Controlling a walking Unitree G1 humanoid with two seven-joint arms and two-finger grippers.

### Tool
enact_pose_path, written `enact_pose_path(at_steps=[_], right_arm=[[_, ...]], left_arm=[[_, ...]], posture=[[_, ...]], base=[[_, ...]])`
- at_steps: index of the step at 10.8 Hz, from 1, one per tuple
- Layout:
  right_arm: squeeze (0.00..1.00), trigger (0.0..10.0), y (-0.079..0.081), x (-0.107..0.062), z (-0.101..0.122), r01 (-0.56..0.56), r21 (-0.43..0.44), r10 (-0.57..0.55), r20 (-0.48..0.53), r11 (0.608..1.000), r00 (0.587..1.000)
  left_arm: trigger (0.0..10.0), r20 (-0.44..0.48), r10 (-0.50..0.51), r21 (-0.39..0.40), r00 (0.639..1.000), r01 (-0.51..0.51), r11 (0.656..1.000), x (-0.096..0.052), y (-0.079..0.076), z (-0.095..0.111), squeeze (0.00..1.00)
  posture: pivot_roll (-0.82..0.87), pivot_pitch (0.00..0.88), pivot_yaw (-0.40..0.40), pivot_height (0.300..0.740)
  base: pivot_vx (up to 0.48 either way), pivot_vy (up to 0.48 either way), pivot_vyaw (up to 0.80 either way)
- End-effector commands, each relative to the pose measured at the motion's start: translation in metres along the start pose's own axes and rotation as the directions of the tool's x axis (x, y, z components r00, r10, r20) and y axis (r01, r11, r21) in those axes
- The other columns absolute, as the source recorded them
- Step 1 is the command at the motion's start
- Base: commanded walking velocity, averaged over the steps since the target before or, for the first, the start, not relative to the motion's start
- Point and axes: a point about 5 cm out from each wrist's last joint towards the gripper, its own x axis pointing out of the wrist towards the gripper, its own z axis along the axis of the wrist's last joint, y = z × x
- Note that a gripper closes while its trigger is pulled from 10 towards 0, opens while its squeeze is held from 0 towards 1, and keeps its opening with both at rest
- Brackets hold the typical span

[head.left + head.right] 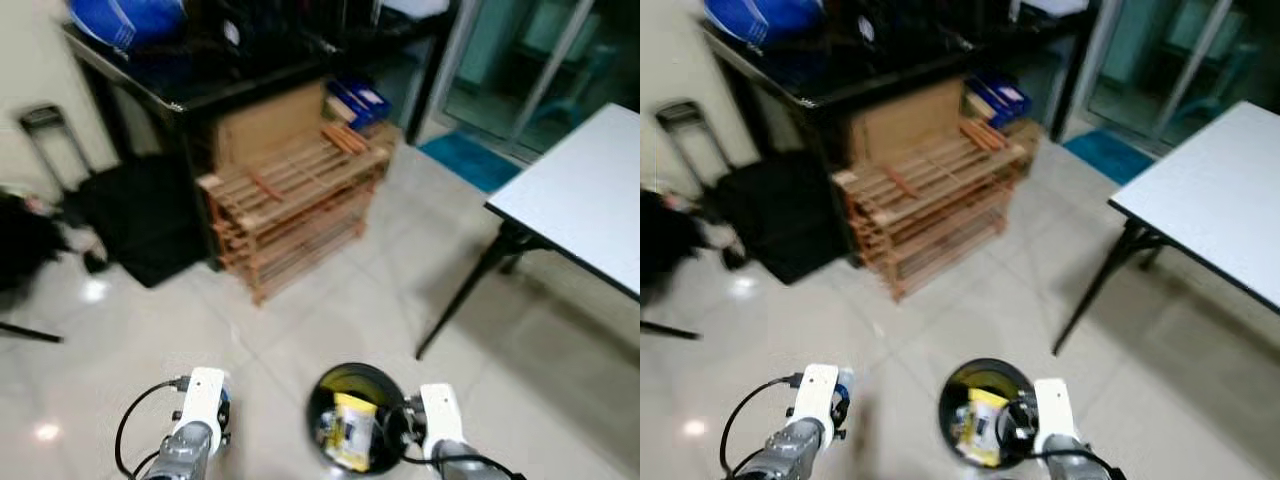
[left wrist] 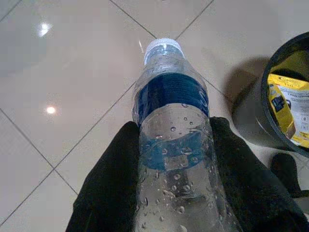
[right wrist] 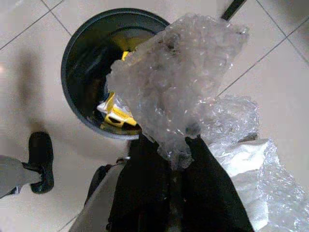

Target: Picking trash to rubbish bin

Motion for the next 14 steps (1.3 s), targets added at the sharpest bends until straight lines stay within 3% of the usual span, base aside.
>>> enact_pose_path(at_steps=[1,6,9,11,14], right_arm=[[0.0,10.0,-0.005,0.0,0.0,0.019,-0.005,-0.019,0.003,1.0,1.0],[0.0,10.0,0.004,0.001,0.0,0.019,-0.006,-0.019,-0.004,1.0,1.0],[0.0,10.0,-0.005,0.0,0.001,0.021,-0.065,-0.02,0.008,0.998,1.0],[0.0,10.0,-0.007,0.003,0.039,0.015,-0.035,-0.011,0.121,0.999,0.993],[0.0,10.0,-0.001,0.003,0.063,-0.007,-0.054,0.017,0.19,0.998,0.982]], left_arm=[[10.0,-0.014,-0.012,-0.011,1.0,0.012,1.0,0.0,-0.005,-0.003,0.0],[10.0,-0.019,-0.009,-0.011,1.0,0.009,1.0,-0.001,-0.006,-0.004,0.0],[10.0,-0.022,-0.007,-0.001,1.0,0.007,1.0,-0.001,-0.005,-0.005,0.0],[10.0,-0.021,-0.003,-0.001,1.0,0.003,1.0,0.0,-0.003,-0.004,0.0],[10.0,-0.021,-0.001,-0.002,1.0,0.001,1.0,0.0,-0.003,-0.004,0.0]], posture=[[0.01,0.068,-0.049,0.74],[0.01,0.071,-0.05,0.74],[0.02,0.073,-0.047,0.74],[0.02,0.071,-0.043,0.74],[0.03,0.071,-0.044,0.74]], base=[[0.0,0.0,0.0],[0.0,0.0,0.0],[0.0,0.0,0.0],[0.0,0.0,0.0],[0.0,0.0,0.0]])
